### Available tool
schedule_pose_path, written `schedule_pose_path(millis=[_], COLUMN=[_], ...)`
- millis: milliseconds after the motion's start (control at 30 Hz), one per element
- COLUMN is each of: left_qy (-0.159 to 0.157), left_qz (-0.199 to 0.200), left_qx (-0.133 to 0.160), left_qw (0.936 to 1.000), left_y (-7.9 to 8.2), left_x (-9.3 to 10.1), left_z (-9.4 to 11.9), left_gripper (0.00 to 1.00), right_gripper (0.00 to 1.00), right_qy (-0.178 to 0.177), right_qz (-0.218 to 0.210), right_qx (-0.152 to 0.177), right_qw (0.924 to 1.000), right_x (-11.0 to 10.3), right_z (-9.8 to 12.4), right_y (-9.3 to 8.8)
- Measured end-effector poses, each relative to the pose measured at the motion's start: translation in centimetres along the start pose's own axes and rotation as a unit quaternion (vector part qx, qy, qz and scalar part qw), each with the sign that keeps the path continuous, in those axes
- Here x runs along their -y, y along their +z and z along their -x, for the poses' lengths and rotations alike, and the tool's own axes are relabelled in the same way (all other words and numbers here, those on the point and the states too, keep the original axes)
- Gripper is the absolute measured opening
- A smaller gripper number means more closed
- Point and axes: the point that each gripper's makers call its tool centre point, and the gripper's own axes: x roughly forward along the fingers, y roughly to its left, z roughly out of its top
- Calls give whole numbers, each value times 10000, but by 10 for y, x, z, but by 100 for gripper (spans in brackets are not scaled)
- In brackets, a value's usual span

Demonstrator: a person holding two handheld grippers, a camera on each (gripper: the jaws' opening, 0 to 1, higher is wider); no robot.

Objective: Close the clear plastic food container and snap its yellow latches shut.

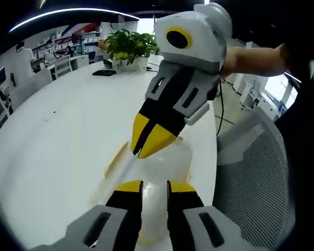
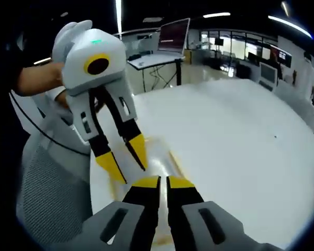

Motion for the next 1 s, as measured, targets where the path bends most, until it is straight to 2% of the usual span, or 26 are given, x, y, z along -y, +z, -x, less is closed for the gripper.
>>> schedule_pose_path(millis=[633, 1000], left_qy=[-87, -21], left_qz=[-201, -494], left_qx=[-49, 73], left_qw=[9997, 9988], left_y=[-5, -7], left_x=[13, 22], left_z=[-4, -4], left_gripper=[16, 22], right_gripper=[19, 30], right_qy=[396, 688], right_qz=[567, 613], right_qx=[-348, -566], right_qw=[9970, 9941], right_x=[4, 9], right_z=[-12, -19], right_y=[0, -4])
